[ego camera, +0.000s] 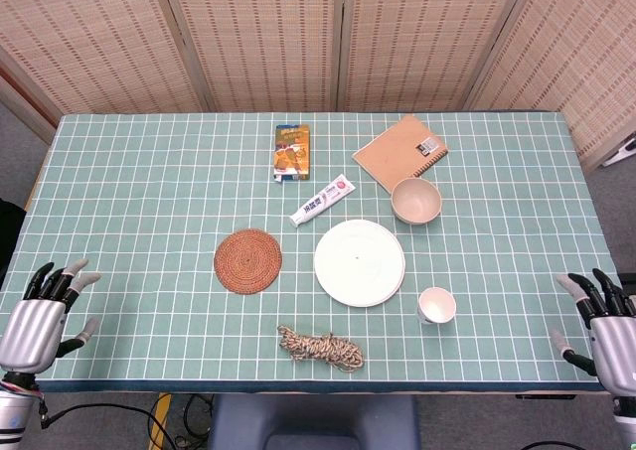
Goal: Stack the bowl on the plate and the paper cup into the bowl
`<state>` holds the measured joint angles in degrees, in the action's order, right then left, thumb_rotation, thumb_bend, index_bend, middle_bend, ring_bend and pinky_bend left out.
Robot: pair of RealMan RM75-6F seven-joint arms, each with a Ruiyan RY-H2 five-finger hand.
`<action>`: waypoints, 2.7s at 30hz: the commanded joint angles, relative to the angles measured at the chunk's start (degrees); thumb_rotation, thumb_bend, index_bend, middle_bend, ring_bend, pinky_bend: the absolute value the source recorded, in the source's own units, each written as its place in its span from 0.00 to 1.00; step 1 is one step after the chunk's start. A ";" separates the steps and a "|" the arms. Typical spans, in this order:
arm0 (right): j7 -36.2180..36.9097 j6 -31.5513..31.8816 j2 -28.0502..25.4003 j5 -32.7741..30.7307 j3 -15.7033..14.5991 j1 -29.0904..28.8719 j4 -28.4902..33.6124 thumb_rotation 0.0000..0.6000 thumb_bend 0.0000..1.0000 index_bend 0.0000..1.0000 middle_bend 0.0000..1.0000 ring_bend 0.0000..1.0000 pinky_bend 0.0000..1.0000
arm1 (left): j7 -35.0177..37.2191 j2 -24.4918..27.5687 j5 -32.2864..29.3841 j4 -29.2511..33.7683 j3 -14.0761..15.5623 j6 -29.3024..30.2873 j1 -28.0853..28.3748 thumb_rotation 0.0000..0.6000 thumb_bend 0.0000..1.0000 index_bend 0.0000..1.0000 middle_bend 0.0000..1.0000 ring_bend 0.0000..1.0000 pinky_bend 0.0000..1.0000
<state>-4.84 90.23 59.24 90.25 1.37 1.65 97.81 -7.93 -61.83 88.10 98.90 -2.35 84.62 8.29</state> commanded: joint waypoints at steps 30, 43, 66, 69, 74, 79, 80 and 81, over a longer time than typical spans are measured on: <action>-9.44 -37.51 4.11 -20.89 12.50 -30.45 -5.56 1.00 0.27 0.19 0.17 0.06 0.17 | 1.96 0.83 -0.36 -0.94 0.30 3.02 -2.71 1.00 0.30 0.23 0.14 0.16 0.08; -16.29 -47.08 17.11 -31.42 12.22 -42.49 -20.82 1.00 0.27 0.29 0.17 0.06 0.17 | 1.89 1.41 -0.11 -0.39 0.15 3.53 -3.16 1.00 0.30 0.23 0.14 0.16 0.08; -12.36 -47.54 34.02 -29.10 10.55 -48.52 -43.58 1.00 0.31 0.43 0.20 0.06 0.17 | 1.92 1.69 -1.00 -0.75 -0.06 3.28 -3.64 1.00 0.30 0.23 0.14 0.16 0.08; -11.30 -47.34 34.69 -28.26 10.47 -48.63 -44.58 1.00 0.35 0.45 0.21 0.06 0.17 | 1.97 1.68 -1.13 -0.83 -0.07 3.22 -3.71 1.00 0.30 0.23 0.14 0.16 0.08; -10.31 -47.39 35.15 -27.47 10.27 -48.63 -45.71 1.00 0.39 0.49 0.23 0.07 0.17 | 1.97 1.53 -1.18 -0.99 -0.14 3.01 -3.62 1.00 0.30 0.23 0.14 0.16 0.08; -9.38 -47.46 35.05 -26.85 10.18 -48.54 -45.98 1.00 0.44 0.51 0.24 0.08 0.17 | 1.91 1.36 -1.27 -1.10 -0.16 2.78 -3.56 1.00 0.30 0.23 0.14 0.16 0.08; -9.17 -47.24 34.91 -26.49 10.11 -48.48 -45.86 1.00 0.45 0.51 0.24 0.08 0.17 | 1.88 1.32 -1.28 -1.11 -0.18 2.75 -3.54 1.00 0.30 0.23 0.14 0.16 0.08; -8.96 -47.01 34.76 -26.22 10.08 -48.40 -45.68 1.00 0.45 0.52 0.24 0.08 0.17 | 1.85 1.31 -1.29 -1.12 -0.19 2.71 -3.53 1.00 0.30 0.23 0.14 0.16 0.08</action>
<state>-13.96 43.05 94.13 63.83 11.51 -46.82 52.00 -6.08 -60.51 86.81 97.78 -2.54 87.32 4.76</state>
